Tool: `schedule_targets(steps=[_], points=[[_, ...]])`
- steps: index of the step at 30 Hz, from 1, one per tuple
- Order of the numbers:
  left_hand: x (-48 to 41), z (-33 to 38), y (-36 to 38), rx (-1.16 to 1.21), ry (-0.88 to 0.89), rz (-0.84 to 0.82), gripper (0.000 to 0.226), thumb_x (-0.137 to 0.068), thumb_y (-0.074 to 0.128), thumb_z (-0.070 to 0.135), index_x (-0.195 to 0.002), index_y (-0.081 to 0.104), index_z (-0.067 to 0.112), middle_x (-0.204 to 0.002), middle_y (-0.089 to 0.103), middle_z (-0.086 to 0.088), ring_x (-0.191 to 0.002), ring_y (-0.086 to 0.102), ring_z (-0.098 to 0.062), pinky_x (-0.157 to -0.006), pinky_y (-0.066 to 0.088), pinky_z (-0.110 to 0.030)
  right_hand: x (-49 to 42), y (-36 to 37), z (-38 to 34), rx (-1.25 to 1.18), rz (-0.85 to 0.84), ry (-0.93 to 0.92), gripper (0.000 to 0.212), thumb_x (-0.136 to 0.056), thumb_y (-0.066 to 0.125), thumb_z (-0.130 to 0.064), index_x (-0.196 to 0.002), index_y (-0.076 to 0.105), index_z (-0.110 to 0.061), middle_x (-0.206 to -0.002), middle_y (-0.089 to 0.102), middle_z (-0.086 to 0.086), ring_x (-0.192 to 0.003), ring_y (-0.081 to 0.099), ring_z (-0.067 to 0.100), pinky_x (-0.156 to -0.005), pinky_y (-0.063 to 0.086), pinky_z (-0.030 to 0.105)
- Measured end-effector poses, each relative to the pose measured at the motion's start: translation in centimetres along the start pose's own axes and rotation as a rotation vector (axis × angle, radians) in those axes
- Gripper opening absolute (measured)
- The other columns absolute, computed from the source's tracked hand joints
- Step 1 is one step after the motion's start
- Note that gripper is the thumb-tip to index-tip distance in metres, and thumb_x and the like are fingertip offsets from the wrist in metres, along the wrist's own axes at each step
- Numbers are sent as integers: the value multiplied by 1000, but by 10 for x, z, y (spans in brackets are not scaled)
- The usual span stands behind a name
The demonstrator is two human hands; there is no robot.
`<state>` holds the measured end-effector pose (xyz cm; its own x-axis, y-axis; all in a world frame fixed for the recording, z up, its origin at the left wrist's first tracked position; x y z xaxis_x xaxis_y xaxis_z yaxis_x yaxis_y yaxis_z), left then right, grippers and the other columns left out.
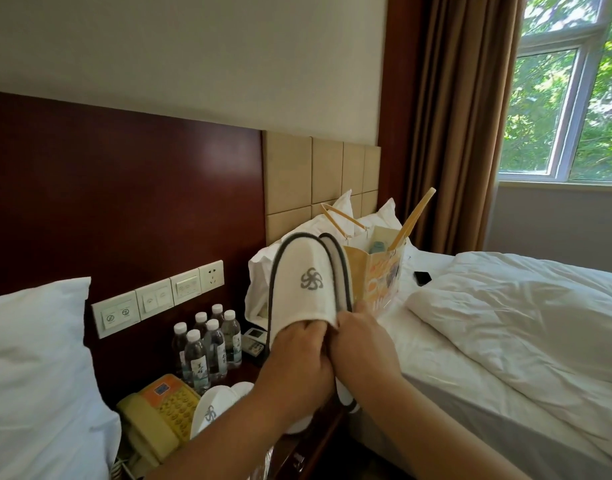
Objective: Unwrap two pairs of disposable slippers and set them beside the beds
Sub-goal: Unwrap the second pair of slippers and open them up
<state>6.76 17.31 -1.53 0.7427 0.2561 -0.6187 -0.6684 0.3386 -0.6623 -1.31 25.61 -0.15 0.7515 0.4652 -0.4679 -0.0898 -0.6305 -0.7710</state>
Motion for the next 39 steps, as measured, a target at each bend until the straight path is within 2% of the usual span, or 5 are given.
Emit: schedule_targets(steps=[5,9,16,31,39], points=[[-2,-25,-10,229,-105,-165,37,-73,49,43,-107,48,58,-95,57,28,-94,54,9,-73,41,-7,2,2,5,-223,-115,-92,21,-82,64,-42,-96,70,-27,-102,47,-10,-78,54,10,-71,48,23],[0,-54,-17,15,-285,-116,46,-63,49,54,-93,48,19,-88,50,7,-79,53,-13,-65,46,-28,3,-1,18,-640,-249,104,28,-77,80,-33,-94,63,-47,-105,57,-20,-75,66,4,-52,52,13],[-1,-70,-15,171,-309,-130,27,-81,56,29,-101,39,35,-92,48,22,-82,48,8,-70,42,-5,11,16,37,-1358,-226,536,33,-77,73,12,-64,64,-17,-85,75,16,-82,72,42,-70,59,63],[-1,-59,-6,39,-218,-28,25,-88,54,27,-107,59,11,-100,64,-10,-89,60,-21,-82,53,-32,16,31,39,-1452,-223,607,34,-80,65,19,-67,56,-11,-84,69,17,-83,65,36,-86,53,65],[-5,-35,-15,-181,-299,214,74,-58,46,92,-83,50,23,-65,52,13,-58,54,-3,-51,48,-24,19,23,22,-943,-62,255,31,-84,68,-7,-77,51,-32,-90,65,11,-63,65,10,-52,57,29]])
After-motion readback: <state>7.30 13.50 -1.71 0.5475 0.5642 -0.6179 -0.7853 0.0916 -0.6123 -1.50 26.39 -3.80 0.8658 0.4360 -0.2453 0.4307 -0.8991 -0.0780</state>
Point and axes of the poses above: each hand's wrist, its own x-axis away from the middle knuckle, its own y-axis out of the palm, z = x × y, the point moved 3 cm from there along -x, towards the middle knuckle
